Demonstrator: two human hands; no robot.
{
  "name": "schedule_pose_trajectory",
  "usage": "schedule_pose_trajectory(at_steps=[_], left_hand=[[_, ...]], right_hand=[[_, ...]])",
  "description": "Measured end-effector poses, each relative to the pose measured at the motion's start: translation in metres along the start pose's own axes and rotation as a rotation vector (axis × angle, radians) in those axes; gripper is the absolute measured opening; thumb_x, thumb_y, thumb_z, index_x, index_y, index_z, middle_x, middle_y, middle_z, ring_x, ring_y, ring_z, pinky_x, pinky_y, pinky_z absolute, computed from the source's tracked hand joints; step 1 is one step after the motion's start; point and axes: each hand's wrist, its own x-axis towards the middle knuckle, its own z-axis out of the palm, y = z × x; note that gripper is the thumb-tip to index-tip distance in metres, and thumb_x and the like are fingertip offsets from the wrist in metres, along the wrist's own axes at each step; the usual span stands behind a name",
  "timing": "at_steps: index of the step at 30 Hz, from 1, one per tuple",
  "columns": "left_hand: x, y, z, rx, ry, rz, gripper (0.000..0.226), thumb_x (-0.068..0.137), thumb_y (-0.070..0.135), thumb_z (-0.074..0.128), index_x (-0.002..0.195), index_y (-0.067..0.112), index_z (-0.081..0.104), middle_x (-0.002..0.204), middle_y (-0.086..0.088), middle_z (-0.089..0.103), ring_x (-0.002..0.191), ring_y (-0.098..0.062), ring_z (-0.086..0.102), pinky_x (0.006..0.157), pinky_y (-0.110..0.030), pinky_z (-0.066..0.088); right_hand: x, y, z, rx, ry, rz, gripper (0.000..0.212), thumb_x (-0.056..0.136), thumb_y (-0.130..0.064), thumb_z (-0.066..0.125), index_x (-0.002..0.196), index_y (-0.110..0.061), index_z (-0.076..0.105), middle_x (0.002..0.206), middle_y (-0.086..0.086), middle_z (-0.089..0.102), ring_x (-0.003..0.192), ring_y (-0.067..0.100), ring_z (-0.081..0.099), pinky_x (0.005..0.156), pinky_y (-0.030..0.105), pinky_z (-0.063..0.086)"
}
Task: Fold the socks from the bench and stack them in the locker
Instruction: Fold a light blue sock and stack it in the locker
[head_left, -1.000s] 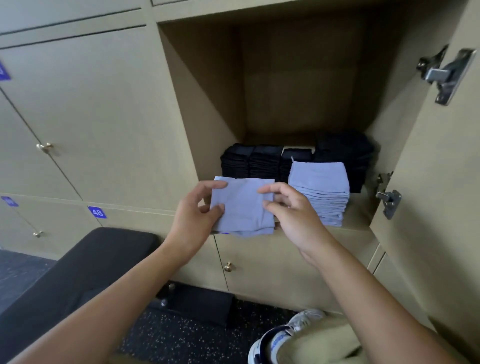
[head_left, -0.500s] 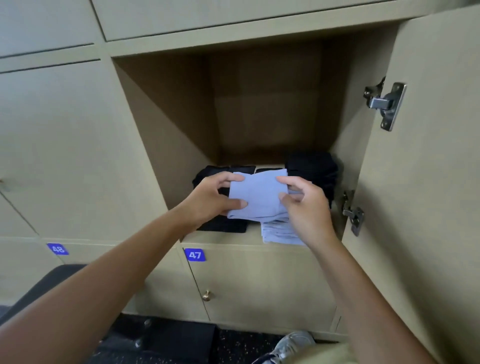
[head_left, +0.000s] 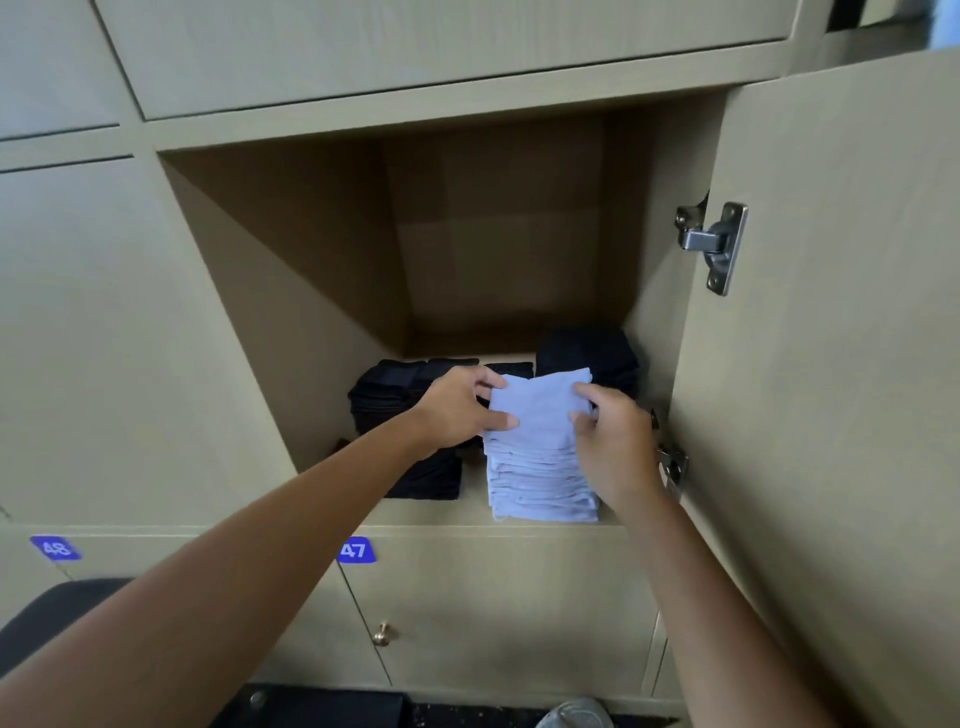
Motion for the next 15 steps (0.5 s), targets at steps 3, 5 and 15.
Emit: schedule_pose_trajectory(at_steps=[3,5,15], left_hand=[[0.002,-0.004,0.005,0.16,0.036,0.034,0.057,0.082,0.023,0.086,0.133,0.016,0.061,0.125,-0.003,0.063,0.095,-0.015,0.064,0.077,-0.019,0.05],[0.002,-0.005,0.008,0.259,0.041,0.06,0.056,0.086,0.028,0.082,0.136,0.016,0.06,0.127,-0.003,0.058,0.105,-0.015,0.06,0.084,-0.02,0.044],[-0.026,0.012,-0.005,0.49,0.055,0.111,0.042,0.094,0.04,0.07,0.131,0.022,0.061,0.124,-0.002,0.054,0.105,-0.014,0.057,0.094,-0.026,0.045]], right_hand=[[-0.002,0.006,0.004,-0.225,-0.034,-0.058,0.037,0.1,-0.003,0.046,0.134,-0.004,0.061,0.143,0.011,0.056,0.127,0.033,0.043,0.105,0.04,0.039],[-0.002,0.008,0.006,-0.319,-0.037,-0.066,0.038,0.098,-0.002,0.048,0.133,-0.002,0.061,0.15,0.012,0.049,0.131,0.035,0.037,0.11,0.043,0.035],[-0.013,-0.004,0.013,-0.459,-0.067,-0.209,0.061,0.096,-0.045,0.025,0.123,-0.013,0.069,0.144,0.009,0.055,0.137,0.029,0.04,0.11,0.042,0.024]])
